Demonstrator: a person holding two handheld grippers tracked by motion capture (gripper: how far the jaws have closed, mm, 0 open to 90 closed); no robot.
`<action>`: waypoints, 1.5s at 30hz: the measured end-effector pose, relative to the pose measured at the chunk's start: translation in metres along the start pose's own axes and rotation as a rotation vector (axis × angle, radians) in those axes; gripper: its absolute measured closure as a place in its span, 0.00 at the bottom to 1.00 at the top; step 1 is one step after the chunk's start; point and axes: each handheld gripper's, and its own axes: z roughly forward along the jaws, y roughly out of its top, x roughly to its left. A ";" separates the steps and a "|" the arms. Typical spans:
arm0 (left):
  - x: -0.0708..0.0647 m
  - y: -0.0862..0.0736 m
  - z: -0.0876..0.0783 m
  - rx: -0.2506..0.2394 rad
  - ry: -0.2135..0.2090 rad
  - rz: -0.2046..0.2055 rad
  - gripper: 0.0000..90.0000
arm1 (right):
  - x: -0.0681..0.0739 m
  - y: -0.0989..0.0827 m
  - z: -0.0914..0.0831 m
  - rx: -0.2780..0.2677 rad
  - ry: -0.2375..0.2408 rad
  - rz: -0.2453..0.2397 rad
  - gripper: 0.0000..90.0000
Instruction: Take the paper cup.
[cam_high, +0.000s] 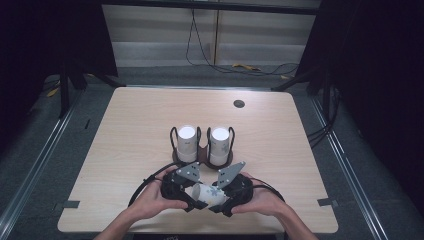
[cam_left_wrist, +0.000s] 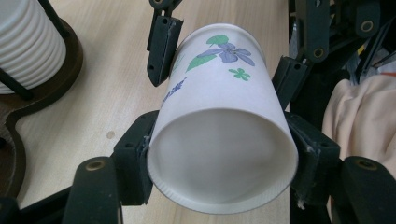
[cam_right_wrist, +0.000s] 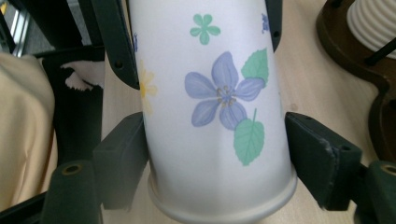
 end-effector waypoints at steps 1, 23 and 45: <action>0.000 0.000 0.000 0.000 0.000 0.000 0.39 | 0.000 0.000 0.000 0.000 0.000 0.000 0.27; 0.003 -0.009 -0.011 -0.135 0.044 -0.007 0.39 | -0.005 -0.015 -0.020 -0.124 -0.033 0.116 0.16; 0.006 -0.021 -0.011 -0.301 0.056 -0.080 0.39 | -0.006 -0.035 -0.036 -0.322 -0.071 0.264 0.16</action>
